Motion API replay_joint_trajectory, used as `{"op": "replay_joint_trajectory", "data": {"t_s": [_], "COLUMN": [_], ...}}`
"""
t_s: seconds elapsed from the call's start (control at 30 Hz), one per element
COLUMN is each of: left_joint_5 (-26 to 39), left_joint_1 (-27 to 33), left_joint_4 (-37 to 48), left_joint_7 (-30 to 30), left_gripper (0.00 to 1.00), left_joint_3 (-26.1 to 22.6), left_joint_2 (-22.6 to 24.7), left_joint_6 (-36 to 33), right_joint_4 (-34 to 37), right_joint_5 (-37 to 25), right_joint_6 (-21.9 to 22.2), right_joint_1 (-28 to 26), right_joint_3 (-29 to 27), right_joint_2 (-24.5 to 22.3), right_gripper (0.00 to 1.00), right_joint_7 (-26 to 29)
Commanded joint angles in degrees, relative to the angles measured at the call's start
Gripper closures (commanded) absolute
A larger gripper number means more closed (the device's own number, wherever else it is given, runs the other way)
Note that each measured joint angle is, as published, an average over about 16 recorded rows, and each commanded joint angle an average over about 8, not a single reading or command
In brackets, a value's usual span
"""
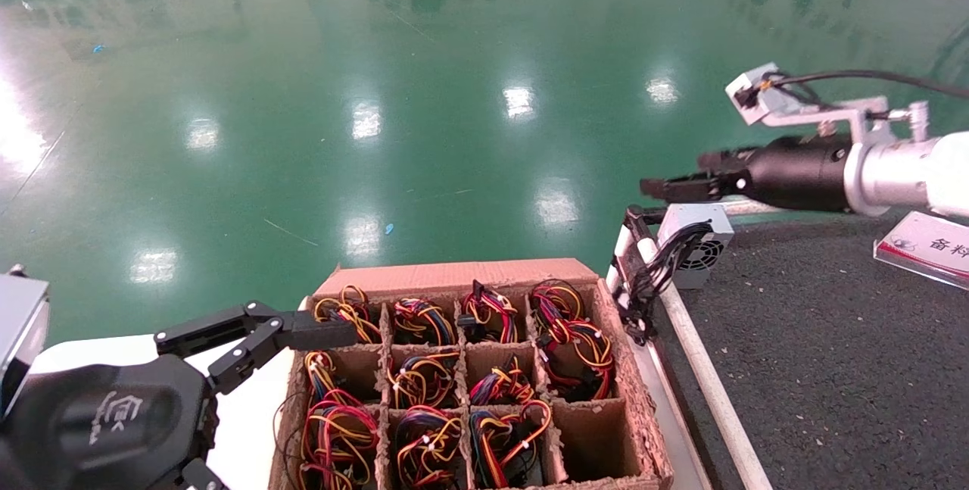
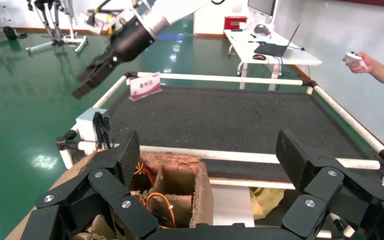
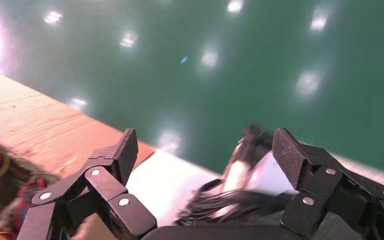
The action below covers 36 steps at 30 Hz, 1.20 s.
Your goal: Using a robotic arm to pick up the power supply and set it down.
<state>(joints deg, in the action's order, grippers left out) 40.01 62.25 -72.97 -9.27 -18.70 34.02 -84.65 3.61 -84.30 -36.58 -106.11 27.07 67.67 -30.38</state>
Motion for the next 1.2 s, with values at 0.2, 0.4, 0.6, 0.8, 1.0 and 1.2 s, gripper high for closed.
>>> {"op": "replay_joint_trajectory", "data": {"t_s": [0.2,0.4,0.6,0.8,1.0,1.2], "left_joint_5": [0.0,0.0,0.0,0.0,0.0,0.0], "left_joint_1": [0.0,0.0,0.0,0.0,0.0,0.0], "left_joint_4": [0.0,0.0,0.0,0.0,0.0,0.0], "left_joint_7": [0.0,0.0,0.0,0.0,0.0,0.0], "left_gripper": [0.00,0.00,0.00,0.00,0.00,0.00], "left_joint_3": [0.0,0.0,0.0,0.0,0.0,-0.1], "left_joint_2": [0.0,0.0,0.0,0.0,0.0,0.0], "left_joint_6": [0.0,0.0,0.0,0.0,0.0,0.0], "right_joint_4": [3.5,6.1,9.2,10.2,9.5,9.1], "right_joint_5": [-3.5,-5.5,-8.5,-12.4,-13.9,-14.0], "right_joint_6": [0.7,5.2,4.7,1.8,-0.8,-5.4], "right_joint_1": [-3.1,-3.7,-5.3,-7.2,-8.5,-9.8], "right_joint_3": [2.4,4.0,6.1,8.8,9.9,9.8], "right_joint_2": [2.1,4.2,5.3,5.7,5.2,3.8], "right_gripper": [0.00,0.00,0.00,0.00,0.00,0.00], "right_joint_7": [5.8,11.4,18.8,27.1,35.7,43.2]}}
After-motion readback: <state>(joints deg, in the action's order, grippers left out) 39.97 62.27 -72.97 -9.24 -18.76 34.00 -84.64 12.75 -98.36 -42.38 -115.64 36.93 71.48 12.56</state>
